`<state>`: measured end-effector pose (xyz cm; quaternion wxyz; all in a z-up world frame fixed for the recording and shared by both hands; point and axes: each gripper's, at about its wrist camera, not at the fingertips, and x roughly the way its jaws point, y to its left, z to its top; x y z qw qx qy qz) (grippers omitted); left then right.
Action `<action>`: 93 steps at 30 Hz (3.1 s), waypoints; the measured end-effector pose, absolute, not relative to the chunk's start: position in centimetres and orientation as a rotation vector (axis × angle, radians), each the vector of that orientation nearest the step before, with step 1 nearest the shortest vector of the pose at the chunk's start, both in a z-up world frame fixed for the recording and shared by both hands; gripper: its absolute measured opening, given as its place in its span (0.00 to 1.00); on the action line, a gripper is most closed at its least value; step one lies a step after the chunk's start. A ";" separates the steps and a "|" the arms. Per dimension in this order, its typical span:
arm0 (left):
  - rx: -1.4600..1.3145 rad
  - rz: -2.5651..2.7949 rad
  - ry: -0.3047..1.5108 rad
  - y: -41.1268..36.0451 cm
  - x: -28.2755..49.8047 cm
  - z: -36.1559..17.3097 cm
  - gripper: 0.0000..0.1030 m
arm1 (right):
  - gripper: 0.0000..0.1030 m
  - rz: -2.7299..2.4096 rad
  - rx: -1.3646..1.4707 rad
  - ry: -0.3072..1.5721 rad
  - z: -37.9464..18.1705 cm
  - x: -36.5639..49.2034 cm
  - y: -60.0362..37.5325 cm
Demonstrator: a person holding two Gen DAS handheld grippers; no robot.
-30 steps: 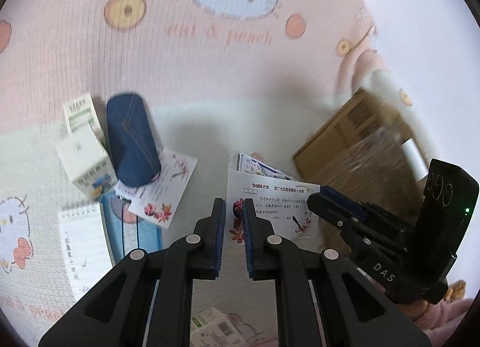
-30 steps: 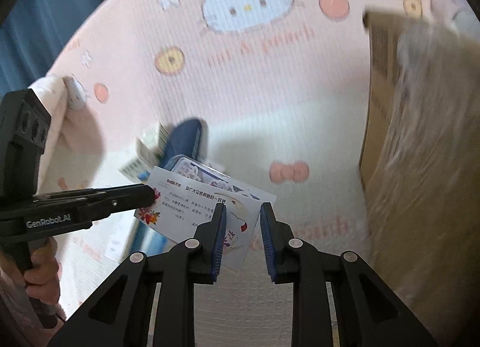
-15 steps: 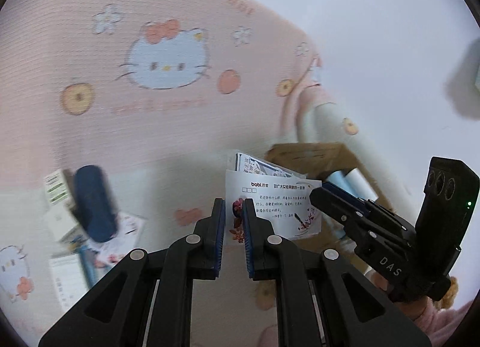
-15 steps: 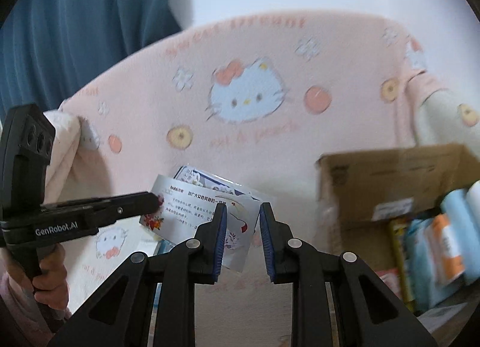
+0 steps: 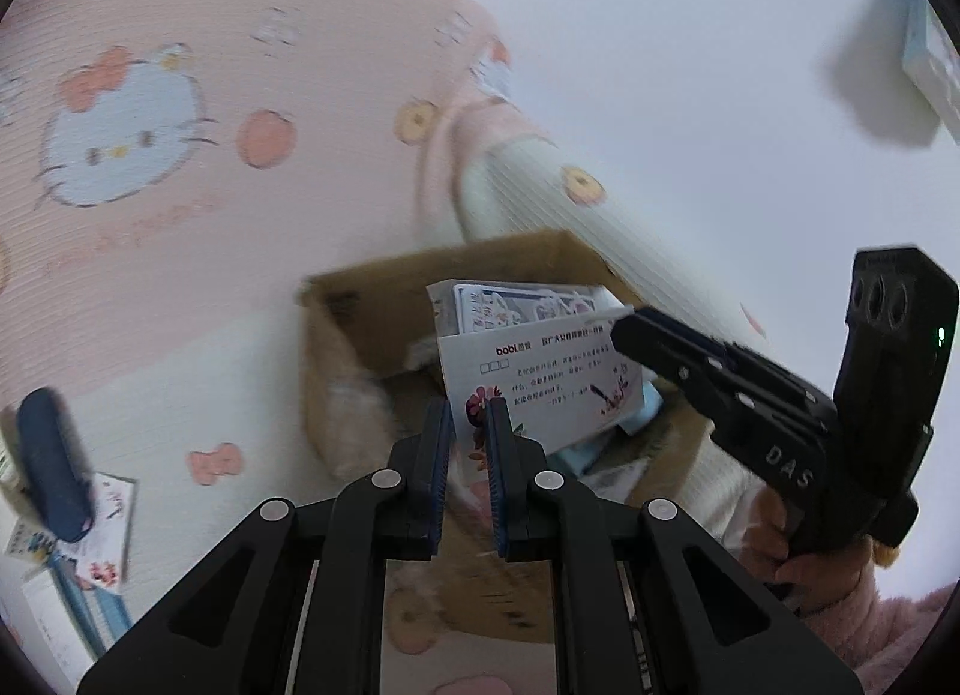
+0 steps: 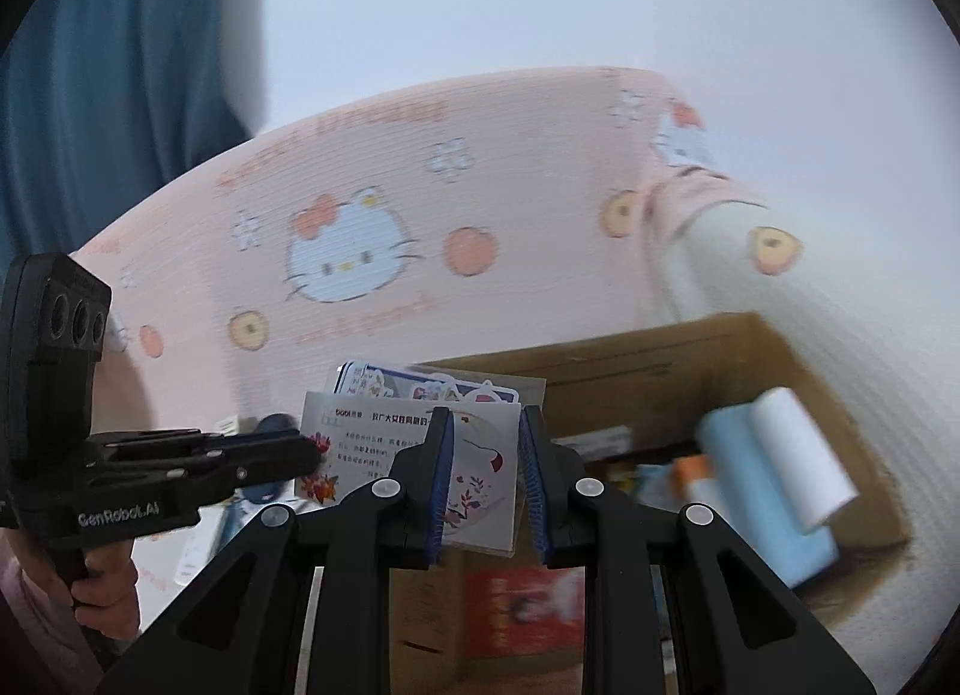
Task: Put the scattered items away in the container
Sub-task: 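Carry the white cards into the cardboard box and open the right gripper, then withdraw the open right gripper from the box, then move the right gripper to the white card and photo sticker sheet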
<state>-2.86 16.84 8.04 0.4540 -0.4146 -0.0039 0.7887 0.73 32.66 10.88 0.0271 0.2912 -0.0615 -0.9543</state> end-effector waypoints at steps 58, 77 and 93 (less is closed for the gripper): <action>-1.163 2.258 0.017 3.3 -7.0 3.6 0.58 | 0.65 -2.626 1.169 0.078 10.2 -3.6 20.0; -1.588 2.369 -0.323 -7.6 -11.0 -9.8 0.46 | 0.65 -2.325 1.492 -0.281 -5.2 -11.1 12.3; -1.699 2.293 -0.658 -9.3 -12.9 -13.6 0.27 | 0.39 -2.388 1.321 -0.518 -11.2 -17.2 11.5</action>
